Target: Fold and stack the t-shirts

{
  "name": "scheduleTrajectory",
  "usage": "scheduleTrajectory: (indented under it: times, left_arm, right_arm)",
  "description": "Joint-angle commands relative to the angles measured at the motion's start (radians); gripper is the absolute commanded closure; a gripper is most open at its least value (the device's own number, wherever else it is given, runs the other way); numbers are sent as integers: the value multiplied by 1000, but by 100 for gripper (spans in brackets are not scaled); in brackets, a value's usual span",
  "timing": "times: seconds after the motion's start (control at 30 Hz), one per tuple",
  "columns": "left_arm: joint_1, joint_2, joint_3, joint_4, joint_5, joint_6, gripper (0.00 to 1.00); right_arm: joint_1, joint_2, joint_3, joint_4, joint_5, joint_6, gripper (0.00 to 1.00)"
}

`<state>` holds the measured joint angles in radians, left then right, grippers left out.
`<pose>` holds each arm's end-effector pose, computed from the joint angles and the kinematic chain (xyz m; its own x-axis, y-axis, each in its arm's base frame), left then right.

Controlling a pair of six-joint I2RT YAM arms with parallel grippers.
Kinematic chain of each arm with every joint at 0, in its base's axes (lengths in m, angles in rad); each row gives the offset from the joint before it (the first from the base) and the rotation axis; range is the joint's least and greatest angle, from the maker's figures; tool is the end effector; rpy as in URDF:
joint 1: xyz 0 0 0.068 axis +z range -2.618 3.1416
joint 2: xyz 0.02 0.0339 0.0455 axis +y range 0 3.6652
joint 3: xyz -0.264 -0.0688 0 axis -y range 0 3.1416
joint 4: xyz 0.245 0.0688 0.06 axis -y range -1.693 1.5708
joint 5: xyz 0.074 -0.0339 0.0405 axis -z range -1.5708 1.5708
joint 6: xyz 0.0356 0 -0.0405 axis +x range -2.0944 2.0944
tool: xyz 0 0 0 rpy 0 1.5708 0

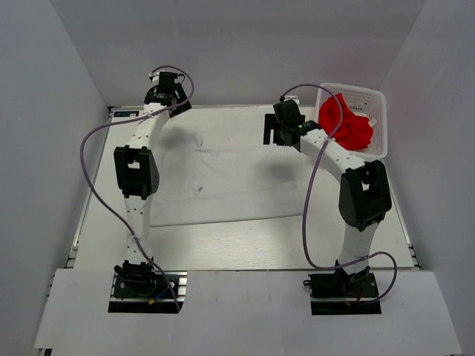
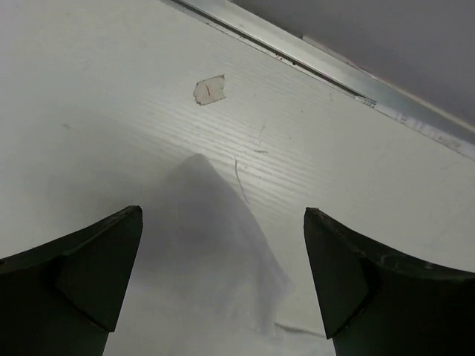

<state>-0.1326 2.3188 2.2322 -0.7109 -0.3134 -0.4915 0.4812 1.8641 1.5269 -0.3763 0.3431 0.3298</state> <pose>0.5210 -0.0584 0.2684 -0.5840 -0.3750 -0.7199 -0.4121 0.9011 -0.1352 0.3855 0.1878 0.2714 -0.6170 0.0219 -0.7866 -0.0112 0.9993 0.0366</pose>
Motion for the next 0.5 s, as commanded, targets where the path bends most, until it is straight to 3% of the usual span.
scheduleTrajectory:
  times: [0.0,0.17,0.33,0.47]
  left_arm:
    - [5,94,161,-59,26,125,0]
    - [5,88,23,181,18,171,0]
    - [5,195,145,169,-7,191,0]
    - [5,228,101,194,-33,191,0]
  right_arm:
    - [-59,73,145,-79,-27,-43,10]
    - [-104,161,220,-122,-96,-64,10]
    - [-125,234,315,-157,-115,-95,10]
    - [-133,254,314,-147,-121,-110,10]
